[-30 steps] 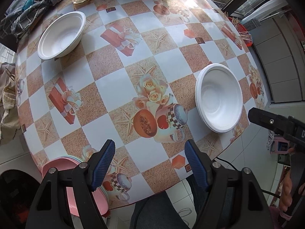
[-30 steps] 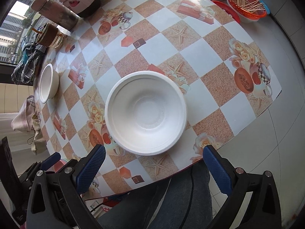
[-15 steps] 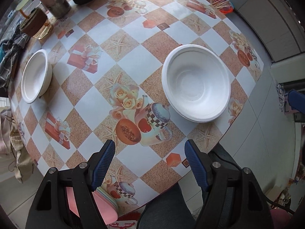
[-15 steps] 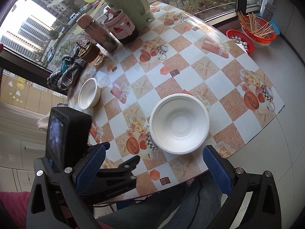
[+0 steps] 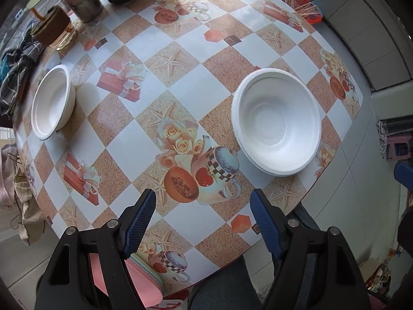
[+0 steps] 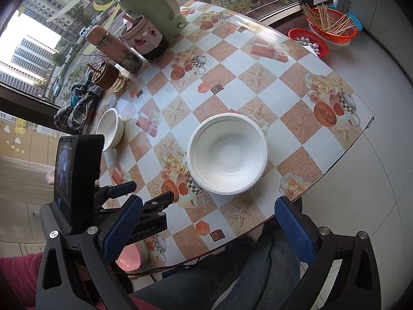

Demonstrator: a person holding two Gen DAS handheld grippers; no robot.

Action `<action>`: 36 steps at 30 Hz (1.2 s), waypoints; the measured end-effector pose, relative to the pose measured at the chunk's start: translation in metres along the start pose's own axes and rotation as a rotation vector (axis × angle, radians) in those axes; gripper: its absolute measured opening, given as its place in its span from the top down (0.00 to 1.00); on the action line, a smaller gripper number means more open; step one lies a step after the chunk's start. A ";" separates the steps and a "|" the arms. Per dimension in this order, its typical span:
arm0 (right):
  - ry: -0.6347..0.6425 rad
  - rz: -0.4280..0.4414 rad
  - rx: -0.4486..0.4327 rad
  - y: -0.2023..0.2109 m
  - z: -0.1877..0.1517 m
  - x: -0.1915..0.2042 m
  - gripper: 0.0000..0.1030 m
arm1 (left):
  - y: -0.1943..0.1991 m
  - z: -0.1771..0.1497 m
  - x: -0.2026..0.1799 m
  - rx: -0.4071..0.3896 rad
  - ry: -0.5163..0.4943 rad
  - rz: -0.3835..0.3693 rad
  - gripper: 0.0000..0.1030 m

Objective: Organize plates and bowls
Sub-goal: 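Move both grippers to the rim of a third white bowl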

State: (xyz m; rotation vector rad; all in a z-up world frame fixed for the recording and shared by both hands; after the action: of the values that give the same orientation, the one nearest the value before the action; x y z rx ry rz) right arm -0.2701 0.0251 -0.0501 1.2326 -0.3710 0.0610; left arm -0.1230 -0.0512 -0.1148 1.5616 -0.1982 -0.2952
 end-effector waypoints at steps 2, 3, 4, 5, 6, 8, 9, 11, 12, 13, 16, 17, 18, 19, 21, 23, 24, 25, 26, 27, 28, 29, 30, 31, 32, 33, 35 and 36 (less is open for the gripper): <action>0.008 -0.008 0.009 -0.003 0.002 0.004 0.00 | 0.008 0.005 0.011 -0.031 0.050 -0.014 0.24; 0.012 -0.006 0.016 -0.006 0.004 0.007 0.00 | 0.012 0.007 0.016 -0.048 0.072 -0.022 0.24; 0.018 -0.003 0.026 -0.010 0.007 0.010 0.00 | 0.017 0.010 0.023 -0.068 0.095 -0.033 0.24; 0.028 0.001 0.042 -0.015 0.009 0.015 0.00 | 0.022 0.011 0.029 -0.087 0.116 -0.040 0.24; 0.037 0.002 0.058 -0.020 0.010 0.019 0.00 | 0.026 0.013 0.036 -0.106 0.141 -0.047 0.24; 0.063 0.001 0.085 -0.030 0.013 0.030 0.00 | 0.034 0.016 0.053 -0.141 0.200 -0.055 0.24; 0.076 0.007 0.100 -0.037 0.016 0.035 0.00 | 0.038 0.017 0.063 -0.159 0.234 -0.059 0.24; 0.091 0.023 0.136 -0.051 0.022 0.045 0.00 | 0.045 0.019 0.084 -0.191 0.304 -0.056 0.24; 0.100 0.031 0.157 -0.059 0.026 0.050 0.00 | 0.047 0.019 0.095 -0.201 0.343 -0.055 0.24; 0.112 0.037 0.174 -0.066 0.031 0.056 0.00 | 0.048 0.019 0.107 -0.208 0.382 -0.054 0.24; 0.178 0.031 0.235 -0.092 0.049 0.077 0.00 | 0.053 0.017 0.143 -0.233 0.507 -0.034 0.24; 0.204 0.024 0.254 -0.100 0.056 0.084 0.00 | 0.054 0.017 0.155 -0.237 0.556 -0.031 0.24; 0.231 0.019 0.271 -0.107 0.064 0.092 0.00 | 0.054 0.016 0.167 -0.238 0.602 -0.032 0.24; 0.253 0.011 0.285 -0.113 0.072 0.100 0.00 | 0.053 0.016 0.178 -0.236 0.647 -0.036 0.24; 0.302 -0.012 0.308 -0.125 0.087 0.114 0.00 | 0.050 0.019 0.196 -0.236 0.717 -0.035 0.24; 0.355 -0.027 0.314 -0.135 0.104 0.126 0.00 | 0.046 0.024 0.209 -0.234 0.758 -0.012 0.24; 0.377 -0.035 0.318 -0.140 0.113 0.131 0.00 | 0.043 0.029 0.216 -0.228 0.777 0.002 0.24; 0.397 -0.038 0.319 -0.146 0.121 0.136 0.00 | 0.040 0.034 0.222 -0.226 0.792 0.011 0.24; 0.412 -0.040 0.319 -0.153 0.130 0.140 0.00 | 0.039 0.039 0.228 -0.228 0.809 0.020 0.24; 0.427 -0.041 0.318 -0.160 0.139 0.145 0.00 | 0.038 0.045 0.235 -0.234 0.824 0.030 0.24; 0.441 -0.043 0.319 -0.167 0.148 0.149 0.00 | 0.036 0.051 0.242 -0.240 0.837 0.044 0.24; 0.456 -0.045 0.320 -0.175 0.157 0.153 0.00 | 0.035 0.058 0.249 -0.244 0.850 0.063 0.24; 0.472 -0.048 0.324 -0.183 0.164 0.158 0.00 | 0.032 0.065 0.255 -0.245 0.860 0.082 0.24; 0.488 -0.049 0.333 -0.191 0.171 0.163 0.00 | 0.028 0.072 0.261 -0.239 0.867 0.094 0.24; 0.503 -0.046 0.342 -0.200 0.177 0.167 0.00 | 0.024 0.078 0.267 -0.230 0.873 0.105 0.24; 0.517 -0.047 0.348 -0.208 0.183 0.171 0.00 | 0.019 0.085 0.273 -0.221 0.876 0.111 0.24; 0.540 -0.055 0.352 -0.224 0.193 0.179 0.00 | 0.008 0.099 0.282 -0.210 0.873 0.122 0.24; 0.546 -0.053 0.353 -0.232 0.198 0.182 0.00 | 0.002 0.104 0.285 -0.202 0.865 0.129 0.24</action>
State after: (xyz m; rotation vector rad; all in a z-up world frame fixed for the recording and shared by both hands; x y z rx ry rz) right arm -0.0905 -0.2649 -0.1494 1.5115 0.1570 0.4226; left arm 0.1156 -0.2385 -0.1296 1.3428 0.3949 0.4564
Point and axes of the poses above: each gripper's, at about its wrist camera, not at the fingertips, and y roughly against the way its jaws point, x to its left, z to its top, the point moved 3 cm from there along -y, roughly the way its jaws point, and after that the axes turned 14 degrees about y, right-handed, at the moved point
